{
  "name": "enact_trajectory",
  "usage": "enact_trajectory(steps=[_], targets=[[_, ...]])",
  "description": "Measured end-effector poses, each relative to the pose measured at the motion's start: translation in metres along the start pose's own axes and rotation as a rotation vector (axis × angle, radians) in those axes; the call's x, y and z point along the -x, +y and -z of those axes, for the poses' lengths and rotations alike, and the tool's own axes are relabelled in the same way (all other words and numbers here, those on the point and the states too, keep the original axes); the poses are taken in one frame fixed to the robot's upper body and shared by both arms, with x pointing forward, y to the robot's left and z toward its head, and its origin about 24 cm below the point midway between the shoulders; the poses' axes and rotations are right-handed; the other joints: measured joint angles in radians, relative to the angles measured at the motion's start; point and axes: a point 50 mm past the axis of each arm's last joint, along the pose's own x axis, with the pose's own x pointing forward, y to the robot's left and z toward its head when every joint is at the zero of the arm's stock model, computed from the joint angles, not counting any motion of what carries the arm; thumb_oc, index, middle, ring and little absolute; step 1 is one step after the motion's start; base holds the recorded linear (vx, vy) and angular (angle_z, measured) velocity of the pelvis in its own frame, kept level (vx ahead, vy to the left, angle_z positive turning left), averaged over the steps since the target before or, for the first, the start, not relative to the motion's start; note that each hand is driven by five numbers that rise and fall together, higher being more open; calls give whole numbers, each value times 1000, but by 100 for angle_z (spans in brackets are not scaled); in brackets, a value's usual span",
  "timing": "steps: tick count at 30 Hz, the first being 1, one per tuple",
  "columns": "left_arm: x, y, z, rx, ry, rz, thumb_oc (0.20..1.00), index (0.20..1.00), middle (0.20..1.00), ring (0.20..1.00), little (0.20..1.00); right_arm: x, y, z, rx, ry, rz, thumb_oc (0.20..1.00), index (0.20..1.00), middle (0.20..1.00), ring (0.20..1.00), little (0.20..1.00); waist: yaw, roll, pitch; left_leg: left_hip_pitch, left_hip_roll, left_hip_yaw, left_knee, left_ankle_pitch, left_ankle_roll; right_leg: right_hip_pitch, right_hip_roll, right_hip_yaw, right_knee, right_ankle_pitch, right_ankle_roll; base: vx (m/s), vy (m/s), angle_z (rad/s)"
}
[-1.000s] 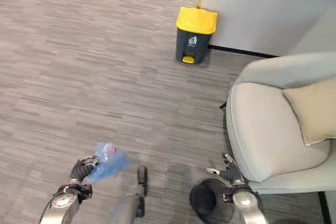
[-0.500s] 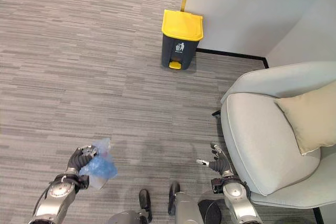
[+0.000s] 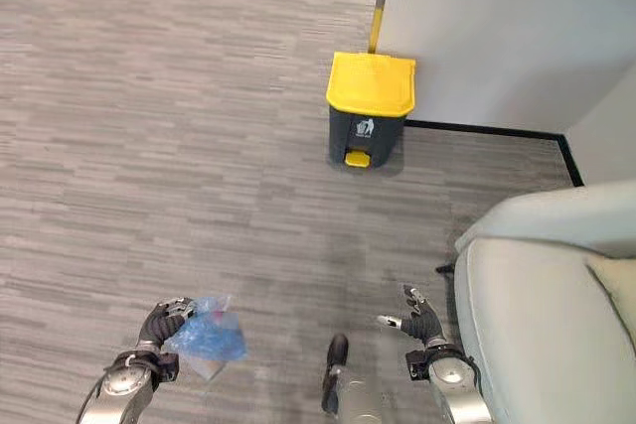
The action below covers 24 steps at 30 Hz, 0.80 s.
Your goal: Gather garbage on tea table into small bin, then transfer packed bag to large trash can.
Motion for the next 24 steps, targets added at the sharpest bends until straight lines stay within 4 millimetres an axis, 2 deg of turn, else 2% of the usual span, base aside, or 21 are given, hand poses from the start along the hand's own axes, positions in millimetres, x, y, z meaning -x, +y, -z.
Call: enact_trajectory(steps=[1,2,3,4,5,7,8,9,10,13,14,15,16,17,18,19,20,21,22,24], targets=[[-3,1,-6,-4,-18,-1,200,200,200,200,200,-3,-2,-5,5,-11,10,1000,1000,1000,1000,1000,17,-23,0,-77,9,-25,63,-24,10,27,24,33,-15,-20,-10,323,-83,-52],[-5,2,-10,-8,-31,-1,200,200,200,200,200,-3,-2,-6,4,-16,7,1000,1000,1000,1000,1000,28,-47,2,-109,2,-34,37,-33,-3,40,23,50,-27,3,4,304,-53,-60],[-6,2,-13,-11,-39,0,200,200,200,200,200,-5,-2,-10,1,-30,8,1000,1000,1000,1000,1000,25,-59,6,-150,3,-37,19,-34,-4,66,24,55,-44,-3,3,189,-14,-42],[-6,1,-12,-9,-36,1,200,200,200,200,200,-5,-3,-10,-1,-32,14,1000,1000,1000,1000,1000,23,-71,11,-183,-3,-31,-31,-36,2,95,24,63,-59,-11,8,313,-18,-45],[-8,1,-15,-9,-44,2,200,200,200,200,200,-5,-2,-10,3,-30,13,1000,1000,1000,1000,1000,25,-87,15,-224,-2,-25,-138,-19,2,130,25,73,-60,-16,18,308,-4,-49],[-8,1,-15,-8,-45,1,200,200,200,200,200,-5,-3,-9,4,-28,15,1000,1000,1000,1000,1000,28,-86,14,-292,9,-10,-231,29,-17,184,25,79,-97,-50,44,403,23,-36],[-9,0,-17,-6,-51,2,200,200,200,200,200,-4,-3,-2,7,1,17,1000,1000,1000,1000,1000,31,-75,20,-313,16,-7,-340,81,-21,230,39,78,-130,-50,49,401,57,-17],[-9,0,-17,-4,-53,2,200,200,200,200,200,-3,-2,2,3,19,17,1000,1000,1000,1000,1000,33,-69,21,-329,25,-8,-393,114,-26,259,46,86,-146,-63,70,474,68,-19],[-9,-1,-16,-3,-47,2,200,200,200,200,200,-2,-1,6,3,36,18,1000,1000,1000,1000,1000,35,-62,22,-331,35,-7,-427,150,-25,285,52,83,-150,-61,69,264,62,-19],[-6,-3,-11,2,-32,6,200,200,200,200,200,4,-2,17,5,70,22,1000,1000,1000,1000,1000,59,-39,7,-342,36,21,-487,206,-22,371,47,111,-167,-118,106,511,174,-31],[-6,-2,-10,3,-29,2,200,200,200,200,200,5,-2,18,5,73,25,1000,1000,1000,1000,1000,65,-34,5,-327,26,23,-509,216,-29,407,32,130,-172,-150,132,448,193,-37],[-5,-1,-8,4,-21,0,200,200,200,200,200,5,1,18,-2,75,22,1000,1000,1000,1000,1000,76,-41,-1,-279,3,40,-508,277,26,454,-4,150,-150,-194,180,567,269,-41],[-3,-1,-5,2,-11,1,200,200,200,200,200,6,3,20,-6,81,17,1000,1000,1000,1000,1000,77,-54,-4,-261,-15,48,-493,288,38,457,-31,159,-121,-212,196,415,209,-44],[-2,-2,-4,-2,-9,7,200,200,200,200,200,7,3,20,-8,78,14,1000,1000,1000,1000,1000,78,-57,-10,-245,-29,51,-483,307,72,446,-48,166,-75,-217,204,489,292,-22],[-2,2,-3,-15,-2,2,200,200,200,200,200,8,6,22,-11,79,10,1000,1000,1000,1000,1000,75,-70,-17,-223,-65,57,-462,288,109,410,-102,161,74,-246,218,309,220,-8],[-4,2,-6,-17,-13,3,200,200,200,200,200,7,7,20,-9,74,5,1000,1000,1000,1000,1000,72,-72,-20,-207,-79,60,-470,268,128,374,-119,166,141,-251,225,308,219,-3],[-5,4,-10,-26,-25,0,200,200,200,200,200,7,10,19,-8,72,-7,1000,1000,1000,1000,1000,70,-81,-21,-192,-91,73,-479,239,133,318,-140,186,258,-242,238,166,125,-19],[-7,9,-13,-43,-31,-7,200,200,200,200,200,6,14,16,-18,60,-17,1000,1000,1000,1000,1000,68,-83,-21,-174,-104,82,-488,241,141,239,-158,205,419,-250,253,222,141,-24],[-9,13,-19,-56,-49,-11,200,200,200,200,200,4,18,11,-23,42,-27,1000,1000,1000,1000,1000,57,-82,-21,-140,-111,101,-514,217,128,156,-169,223,522,-260,264,330,185,-44],[-9,19,-19,-70,-46,-29,200,200,200,200,200,-1,25,-1,-17,0,-55,1000,1000,1000,1000,1000,54,-69,-12,-82,-112,132,-558,227,134,44,-171,211,577,-288,261,269,113,-47]])
